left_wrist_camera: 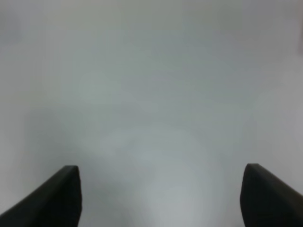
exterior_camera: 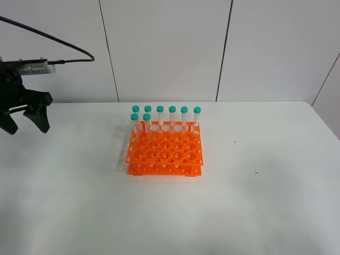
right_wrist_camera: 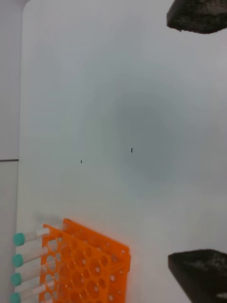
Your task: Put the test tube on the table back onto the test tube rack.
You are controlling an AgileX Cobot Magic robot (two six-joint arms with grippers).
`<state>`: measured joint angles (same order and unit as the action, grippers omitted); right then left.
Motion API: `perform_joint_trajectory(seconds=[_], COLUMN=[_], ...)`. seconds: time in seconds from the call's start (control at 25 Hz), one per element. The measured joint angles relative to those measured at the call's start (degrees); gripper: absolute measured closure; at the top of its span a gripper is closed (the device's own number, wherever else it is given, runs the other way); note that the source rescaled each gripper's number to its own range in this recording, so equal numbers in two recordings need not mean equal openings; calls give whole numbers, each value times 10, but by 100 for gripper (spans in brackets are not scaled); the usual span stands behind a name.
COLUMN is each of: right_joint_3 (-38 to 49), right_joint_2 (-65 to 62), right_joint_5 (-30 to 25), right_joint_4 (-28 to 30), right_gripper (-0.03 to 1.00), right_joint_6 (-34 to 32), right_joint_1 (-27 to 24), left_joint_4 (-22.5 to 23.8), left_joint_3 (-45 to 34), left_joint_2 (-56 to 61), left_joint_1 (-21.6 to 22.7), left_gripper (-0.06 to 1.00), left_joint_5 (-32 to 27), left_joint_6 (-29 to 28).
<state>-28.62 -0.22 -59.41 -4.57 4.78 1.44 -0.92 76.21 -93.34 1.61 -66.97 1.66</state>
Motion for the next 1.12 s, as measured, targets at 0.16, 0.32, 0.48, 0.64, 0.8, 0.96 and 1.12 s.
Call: perform_joint_trajectory(seconds=[0.16, 0.32, 0.48, 0.64, 0.8, 0.96, 1.12], right_joint_3=[0, 0, 0, 0, 0, 0, 0], right_joint_2=[0, 0, 0, 0, 0, 0, 0], right_joint_5=[0, 0, 0, 0, 0, 0, 0], right_joint_4=[0, 0, 0, 0, 0, 0, 0], right_gripper=[-3, -3, -3, -3, -3, -3, -3], right_joint_6=[0, 0, 0, 0, 0, 0, 0], right_joint_1=[0, 0, 0, 0, 0, 0, 0], left_joint_4=[0, 0, -1, -2, -2, -2, -2], left_joint_3=[-119, -240, -346, -432, -479, -480, -481], left_joint_2=[100, 223, 344, 463, 570, 653, 716], left_joint_1=[0, 0, 0, 0, 0, 0, 0], left_gripper=[-5, -4, -2, -1, -1, -1, 0], left_joint_5=[0, 0, 1, 28, 58, 67, 68], left_joint_6=[3, 3, 3, -2, -3, -3, -3])
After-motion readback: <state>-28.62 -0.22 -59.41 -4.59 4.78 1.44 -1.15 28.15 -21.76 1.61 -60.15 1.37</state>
